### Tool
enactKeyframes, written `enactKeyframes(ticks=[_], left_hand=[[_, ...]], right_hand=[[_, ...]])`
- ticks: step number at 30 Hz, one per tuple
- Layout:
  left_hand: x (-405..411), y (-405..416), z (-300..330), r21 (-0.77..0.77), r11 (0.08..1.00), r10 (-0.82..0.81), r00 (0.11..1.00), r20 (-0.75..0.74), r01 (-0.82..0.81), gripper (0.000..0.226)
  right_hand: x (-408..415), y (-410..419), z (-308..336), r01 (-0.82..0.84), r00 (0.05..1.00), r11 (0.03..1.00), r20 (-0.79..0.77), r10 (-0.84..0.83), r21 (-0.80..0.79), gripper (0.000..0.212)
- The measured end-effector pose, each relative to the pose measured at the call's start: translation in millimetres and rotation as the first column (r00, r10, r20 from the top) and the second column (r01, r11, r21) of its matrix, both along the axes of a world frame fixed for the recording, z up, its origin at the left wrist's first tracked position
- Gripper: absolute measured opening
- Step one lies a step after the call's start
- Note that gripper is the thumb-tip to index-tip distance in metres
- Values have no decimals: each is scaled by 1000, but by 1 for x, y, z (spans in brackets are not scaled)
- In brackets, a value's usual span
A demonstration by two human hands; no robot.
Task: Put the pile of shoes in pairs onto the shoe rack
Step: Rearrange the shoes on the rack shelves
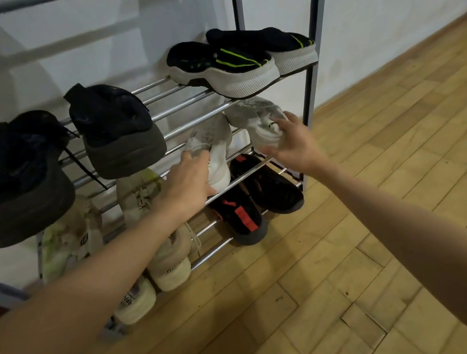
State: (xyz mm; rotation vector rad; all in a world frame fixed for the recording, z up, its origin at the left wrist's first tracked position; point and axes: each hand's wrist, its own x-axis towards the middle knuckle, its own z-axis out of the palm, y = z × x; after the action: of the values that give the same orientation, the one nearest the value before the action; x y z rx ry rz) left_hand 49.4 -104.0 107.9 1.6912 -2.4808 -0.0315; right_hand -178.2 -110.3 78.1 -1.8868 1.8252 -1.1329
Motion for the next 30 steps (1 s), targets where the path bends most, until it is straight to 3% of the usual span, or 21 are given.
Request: enactKeyframes(ticks=[6,13,18,21,24,26,30], left_hand=[[-26,19,4,-35,999,-16,1000,-26,15,48],[-20,17,-4,-40,997,56,988,-147,-63,71],[-26,19,-5,23,997,81,934,-348,-78,64],[-23,19,-8,71,990,141,905,-400,-122,70],[-24,19,-14,86,988,152,884,-442,-127,53],[-31,19,-20,53,991,134,878,-459,-123,45],[-60,15,-31,-11,986,141,862,-486,-167,51]], right_hand=[[-9,-15,10,-33,996,995,85,25,97,64],[-26,-2,-8,103,971,994,-223,-91,41,58],[-28,-2,-12,253,888,964,-377,-263,-77,56],[-32,0,-15,207,929,976,-299,-219,-71,57],[-35,6,-18,130,969,990,-206,-138,-52,62],[-38,9,-20,103,971,994,-211,-110,-44,65],[-42,9,-20,100,969,994,-226,-105,-32,64]])
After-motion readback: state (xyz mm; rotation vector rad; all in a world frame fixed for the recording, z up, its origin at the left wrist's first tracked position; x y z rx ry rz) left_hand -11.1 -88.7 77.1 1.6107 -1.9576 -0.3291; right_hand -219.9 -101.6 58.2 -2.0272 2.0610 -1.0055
